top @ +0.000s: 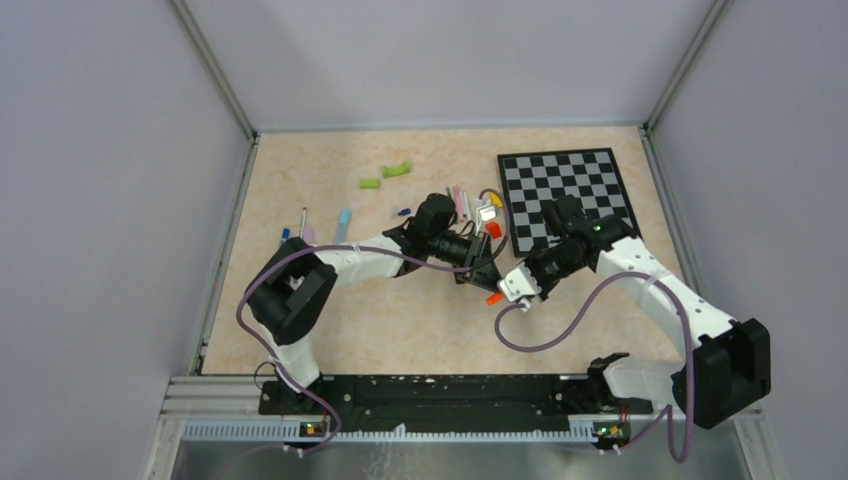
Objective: Open the pen caps
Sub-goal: Pick up the pen from the center of the board, then open the pen cap from the pen.
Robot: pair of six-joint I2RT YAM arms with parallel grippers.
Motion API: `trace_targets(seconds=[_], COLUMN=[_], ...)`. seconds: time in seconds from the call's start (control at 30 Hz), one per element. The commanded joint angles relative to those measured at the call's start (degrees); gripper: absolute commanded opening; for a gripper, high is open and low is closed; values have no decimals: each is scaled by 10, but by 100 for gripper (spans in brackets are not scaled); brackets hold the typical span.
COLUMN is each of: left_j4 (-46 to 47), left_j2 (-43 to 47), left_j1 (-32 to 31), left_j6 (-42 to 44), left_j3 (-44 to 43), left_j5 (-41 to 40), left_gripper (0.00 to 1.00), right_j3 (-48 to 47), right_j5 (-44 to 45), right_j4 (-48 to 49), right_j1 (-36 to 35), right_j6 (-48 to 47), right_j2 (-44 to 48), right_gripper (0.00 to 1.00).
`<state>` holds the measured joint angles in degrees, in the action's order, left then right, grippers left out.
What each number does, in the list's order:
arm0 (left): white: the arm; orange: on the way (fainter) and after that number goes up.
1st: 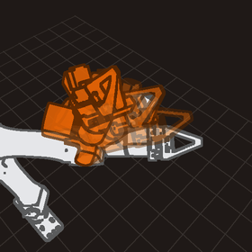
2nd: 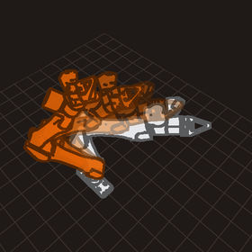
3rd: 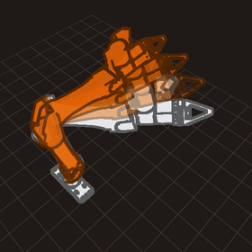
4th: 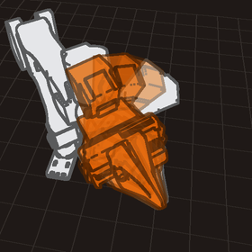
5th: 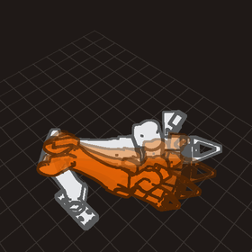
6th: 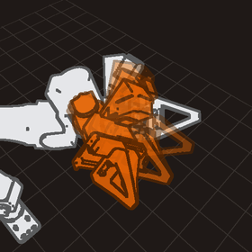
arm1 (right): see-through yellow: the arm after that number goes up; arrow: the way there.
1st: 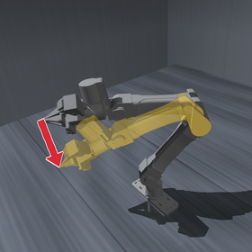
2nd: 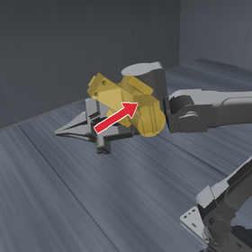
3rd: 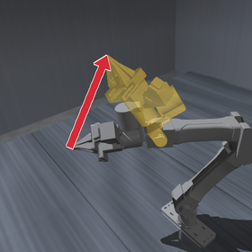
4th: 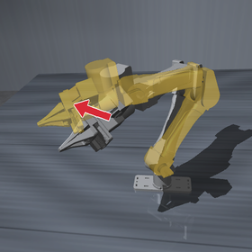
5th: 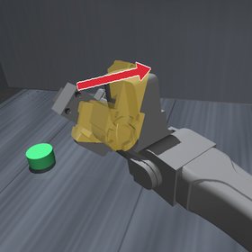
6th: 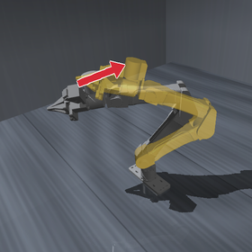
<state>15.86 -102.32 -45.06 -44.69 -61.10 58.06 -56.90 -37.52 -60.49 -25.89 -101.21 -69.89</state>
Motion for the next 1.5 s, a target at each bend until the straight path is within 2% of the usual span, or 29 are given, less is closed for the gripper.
trace_targets(seconds=[0.0, 0.1, 0.2, 0.33, 0.47, 0.53, 0.67, 0.77, 0.87, 1.0, 1.2, 1.47], left_j4=[14, -27, -49, -29, 9, 41, 153, 252, 320, 377, 429, 474], left_j2=[6, 28, 69, 147, 247, 307, 399, 432, 424, 378, 309, 237], left_j1=[-3, -2, 3, 7, 7, 7, 7, 8, 8, 8, -4, -39], left_j6=[1, 27, 60, 95, 121, 133, 132, 79, 16, -36, -53, -51], left_j3=[-31, -38, -28, 12, 73, 110, 212, 285, 327, 333, 307, 281], left_j5=[2, -25, -63, -143, -263, -302, -361, -379, -367, -332, -316, -326], left_gripper=[17, 38, 53, 62, 67, 74, 97, 99, 99, 99, 95, 82], right_j3=[2, 3, 8, 49, 93, 108, 145, 172, 205, 280, 281, 282], right_j5=[-27, -41, -64, -143, -231, -264, -336, -385, -435, -488, -478, -459], right_j4=[7, -2, -4, -18, -19, 12, 148, 269, 414, 713, 719, 728], right_j1=[-9, -8, -4, 26, 66, 83, 121, 137, 149, 153, 152, 151], right_j6=[-8, 3, 50, 65, 102, 208, 461, 640, 822, 1113, 1126, 1140], right_j2=[16, 27, 44, 80, 113, 128, 150, 144, 131, 115, 95, 85], right_gripper=[0, 0, 0, 0, 0, 0, 0, 0, 0, 0, 0, 0])
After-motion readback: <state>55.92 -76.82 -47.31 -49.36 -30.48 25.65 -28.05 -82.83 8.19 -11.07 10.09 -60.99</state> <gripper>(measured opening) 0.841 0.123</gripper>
